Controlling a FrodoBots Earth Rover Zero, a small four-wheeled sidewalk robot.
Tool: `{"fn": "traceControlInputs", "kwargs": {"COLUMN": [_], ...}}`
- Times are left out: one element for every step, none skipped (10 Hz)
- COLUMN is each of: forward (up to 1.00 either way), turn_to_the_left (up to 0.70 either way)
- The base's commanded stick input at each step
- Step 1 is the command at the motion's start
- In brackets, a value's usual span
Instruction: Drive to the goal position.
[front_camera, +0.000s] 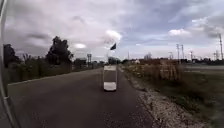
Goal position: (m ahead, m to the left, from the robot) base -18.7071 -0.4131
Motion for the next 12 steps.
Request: {"fn": "traceControlInputs", "kwargs": {"forward": [0.04,0.04,0.04,0.04,0.02,0.0,0.0,0.05,0.19,0.64,0.7,0.7], "turn_to_the_left": [0.0,0.0,0.0,0.0,0.0,0.0,0.0,0.01,0.08,0.32,0.35,0.35]}}
